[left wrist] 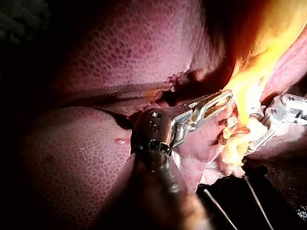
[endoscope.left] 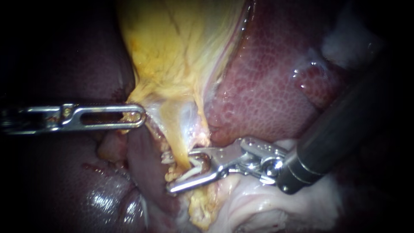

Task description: Clipping third clip left tube

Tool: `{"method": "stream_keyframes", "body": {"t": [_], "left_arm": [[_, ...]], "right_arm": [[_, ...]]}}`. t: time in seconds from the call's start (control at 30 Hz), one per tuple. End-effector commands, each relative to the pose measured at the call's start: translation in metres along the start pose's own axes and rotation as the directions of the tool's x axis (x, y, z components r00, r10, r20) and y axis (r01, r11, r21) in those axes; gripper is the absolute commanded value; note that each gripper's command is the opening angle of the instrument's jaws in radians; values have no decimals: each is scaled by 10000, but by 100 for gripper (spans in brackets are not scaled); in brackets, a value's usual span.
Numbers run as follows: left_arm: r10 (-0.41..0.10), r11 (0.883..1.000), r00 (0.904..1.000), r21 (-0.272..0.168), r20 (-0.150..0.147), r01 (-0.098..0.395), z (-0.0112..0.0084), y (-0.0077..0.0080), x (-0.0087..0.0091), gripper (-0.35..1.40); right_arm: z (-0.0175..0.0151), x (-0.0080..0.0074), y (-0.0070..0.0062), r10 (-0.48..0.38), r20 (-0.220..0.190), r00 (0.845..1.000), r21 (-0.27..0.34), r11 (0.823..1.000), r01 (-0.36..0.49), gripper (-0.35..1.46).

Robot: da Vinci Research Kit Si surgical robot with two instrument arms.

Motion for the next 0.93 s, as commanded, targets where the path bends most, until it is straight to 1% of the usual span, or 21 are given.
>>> {"method": "stream_keyframes", "body": {"t": [0.03,0.13,0.2,0.23,0.27,0.3,0.33,0.37,0.43,0.57,0.9,0.93], "left_arm": [[-3,10000,10000,-16,7,3,0,0,0,-35],[-3,10000,10000,-17,7,3,0,0,0,-35],[-3,10000,10000,-17,7,3,0,0,0,-35],[-3,10000,10000,-17,7,3,0,0,0,-35],[-3,10000,10000,-17,7,3,0,0,0,-35],[-3,10000,10000,-17,7,3,0,0,0,-35],[-3,10000,10000,-17,7,3,0,0,0,-35],[-3,10000,10000,-16,6,3,0,0,0,-35],[-2,10000,10000,-15,5,2,0,0,0,-35],[-2,10000,10000,-15,5,2,-1,0,0,-35],[-2,10000,10000,-15,5,2,0,0,0,-35],[-2,10000,10000,-14,5,2,0,0,0,-35]], "right_arm": [[-3,4,2,23,-87,10000,-84,10000,-24,53],[-8,13,5,77,-254,9996,-301,9995,-85,51],[-12,18,6,108,-314,9994,-334,9994,-118,48],[-15,20,6,475,-357,9982,-338,9982,-488,39],[-18,19,5,947,-381,9948,-279,9950,-958,20],[-22,17,4,1294,-401,9908,-185,9913,-1302,-1],[-26,15,3,1298,-257,9912,-241,9912,-1304,-30],[-27,15,5,1311,-128,9913,-314,9908,-1315,-35],[-28,13,8,1310,-47,9914,-359,9907,-1311,-35],[-28,10,11,1293,-37,9916,-361,9909,-1294,-35],[-30,9,13,1293,-36,9916,-359,9910,-1293,-35],[-31,9,14,1293,-37,9916,-362,9909,-1294,-27]]}}
